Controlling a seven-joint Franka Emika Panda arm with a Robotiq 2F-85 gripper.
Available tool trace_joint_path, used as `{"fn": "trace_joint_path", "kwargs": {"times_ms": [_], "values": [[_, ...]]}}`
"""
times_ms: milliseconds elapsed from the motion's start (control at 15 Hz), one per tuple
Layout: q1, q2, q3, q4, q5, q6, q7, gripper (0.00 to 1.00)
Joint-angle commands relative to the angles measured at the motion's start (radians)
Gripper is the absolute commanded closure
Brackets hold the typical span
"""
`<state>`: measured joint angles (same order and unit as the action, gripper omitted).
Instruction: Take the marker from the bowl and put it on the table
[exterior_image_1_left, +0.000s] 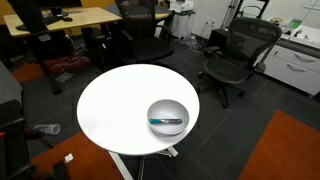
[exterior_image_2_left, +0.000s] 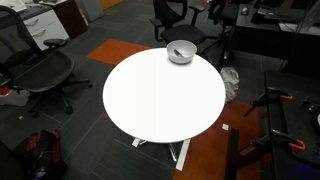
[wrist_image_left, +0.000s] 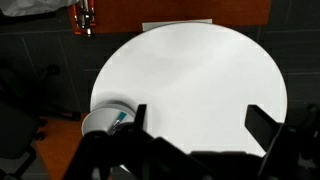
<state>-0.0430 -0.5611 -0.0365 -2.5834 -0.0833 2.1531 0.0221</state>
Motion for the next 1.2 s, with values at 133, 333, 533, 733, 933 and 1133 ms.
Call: {"fn": "trace_joint_path", "kwargs": {"times_ms": [133,333,533,733,933,1133], "values": [[-0.005,0.000,0.004,0.002,0.003,-0.003,-0.003,0.00],[-0.005,0.000,0.004,0.002,0.003,-0.003,-0.003,0.00],[-0.008,0.033,-0.007,0.024,0.005,0.024,-0.014,0.00],[-0.026,0.061,-0.010,0.050,0.005,0.035,0.020,0.00],[-0.051,0.122,-0.026,0.097,0.006,0.071,0.034,0.00],[-0.077,0.212,-0.050,0.158,0.011,0.118,0.049,0.00]]}}
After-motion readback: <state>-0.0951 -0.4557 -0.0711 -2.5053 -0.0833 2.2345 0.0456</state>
